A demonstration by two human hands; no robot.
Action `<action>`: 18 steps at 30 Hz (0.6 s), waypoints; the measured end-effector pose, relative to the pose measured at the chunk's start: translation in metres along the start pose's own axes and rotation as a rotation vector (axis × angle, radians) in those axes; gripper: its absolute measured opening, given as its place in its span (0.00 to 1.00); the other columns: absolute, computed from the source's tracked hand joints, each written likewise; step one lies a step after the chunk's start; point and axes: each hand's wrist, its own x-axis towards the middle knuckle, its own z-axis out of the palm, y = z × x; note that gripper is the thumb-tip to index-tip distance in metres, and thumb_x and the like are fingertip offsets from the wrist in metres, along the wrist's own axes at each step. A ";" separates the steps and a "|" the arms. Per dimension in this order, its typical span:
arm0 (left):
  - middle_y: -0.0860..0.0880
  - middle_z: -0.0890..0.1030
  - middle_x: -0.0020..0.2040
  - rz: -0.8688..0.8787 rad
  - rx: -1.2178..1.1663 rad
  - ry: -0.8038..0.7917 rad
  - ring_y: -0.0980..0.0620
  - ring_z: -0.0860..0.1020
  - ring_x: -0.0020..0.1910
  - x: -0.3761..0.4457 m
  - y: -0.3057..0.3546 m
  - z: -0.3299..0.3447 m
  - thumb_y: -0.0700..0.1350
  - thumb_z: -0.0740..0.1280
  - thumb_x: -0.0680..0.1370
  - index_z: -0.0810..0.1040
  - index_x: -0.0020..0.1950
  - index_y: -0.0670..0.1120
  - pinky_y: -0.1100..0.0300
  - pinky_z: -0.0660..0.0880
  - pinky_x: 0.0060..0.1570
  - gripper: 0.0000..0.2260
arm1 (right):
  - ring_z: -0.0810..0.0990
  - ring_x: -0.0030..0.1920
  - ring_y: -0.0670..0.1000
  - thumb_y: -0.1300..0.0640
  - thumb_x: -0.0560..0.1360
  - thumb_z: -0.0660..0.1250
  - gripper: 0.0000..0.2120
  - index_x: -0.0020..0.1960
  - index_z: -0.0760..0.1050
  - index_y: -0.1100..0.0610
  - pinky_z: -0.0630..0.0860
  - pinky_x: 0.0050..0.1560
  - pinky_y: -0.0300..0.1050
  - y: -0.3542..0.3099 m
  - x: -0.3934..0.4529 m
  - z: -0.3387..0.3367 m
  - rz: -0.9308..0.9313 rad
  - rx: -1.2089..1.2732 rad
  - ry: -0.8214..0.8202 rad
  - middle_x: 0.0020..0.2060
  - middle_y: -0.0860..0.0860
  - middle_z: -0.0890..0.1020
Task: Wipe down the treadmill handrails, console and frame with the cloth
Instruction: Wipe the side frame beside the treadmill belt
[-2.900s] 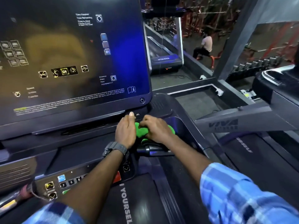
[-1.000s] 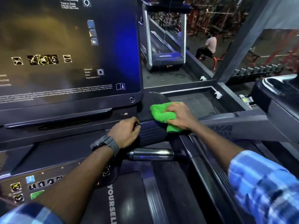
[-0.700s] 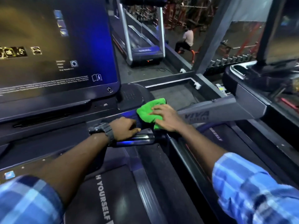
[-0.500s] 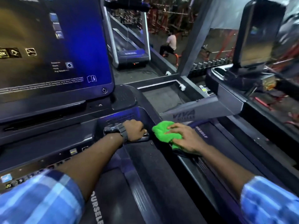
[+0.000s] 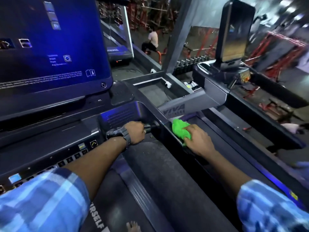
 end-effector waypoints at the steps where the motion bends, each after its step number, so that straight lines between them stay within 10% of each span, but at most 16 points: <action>1: 0.39 0.78 0.59 0.005 0.004 0.001 0.37 0.76 0.58 0.001 0.002 -0.001 0.48 0.58 0.79 0.75 0.58 0.40 0.52 0.72 0.53 0.15 | 0.75 0.64 0.57 0.52 0.72 0.66 0.21 0.65 0.74 0.51 0.73 0.61 0.53 -0.005 0.008 0.004 0.049 0.008 0.009 0.66 0.52 0.75; 7: 0.38 0.77 0.60 0.015 -0.011 -0.036 0.36 0.76 0.58 0.012 0.020 -0.006 0.49 0.56 0.80 0.76 0.57 0.40 0.50 0.72 0.54 0.16 | 0.73 0.66 0.54 0.54 0.67 0.66 0.25 0.64 0.77 0.48 0.63 0.72 0.46 -0.018 -0.018 0.014 -0.181 0.068 -0.063 0.66 0.48 0.77; 13: 0.37 0.69 0.69 0.271 -0.061 -0.056 0.41 0.67 0.70 0.038 0.055 -0.001 0.40 0.57 0.78 0.69 0.67 0.36 0.52 0.62 0.70 0.18 | 0.76 0.64 0.54 0.51 0.69 0.65 0.22 0.63 0.78 0.50 0.70 0.64 0.45 -0.007 -0.032 0.013 0.153 0.135 0.090 0.64 0.49 0.79; 18: 0.40 0.62 0.74 0.320 0.059 -0.102 0.43 0.61 0.74 0.049 0.060 0.006 0.46 0.52 0.77 0.62 0.73 0.39 0.46 0.63 0.70 0.25 | 0.75 0.64 0.52 0.54 0.67 0.68 0.23 0.62 0.79 0.48 0.65 0.68 0.42 -0.018 -0.020 0.024 -0.046 0.188 0.069 0.63 0.48 0.79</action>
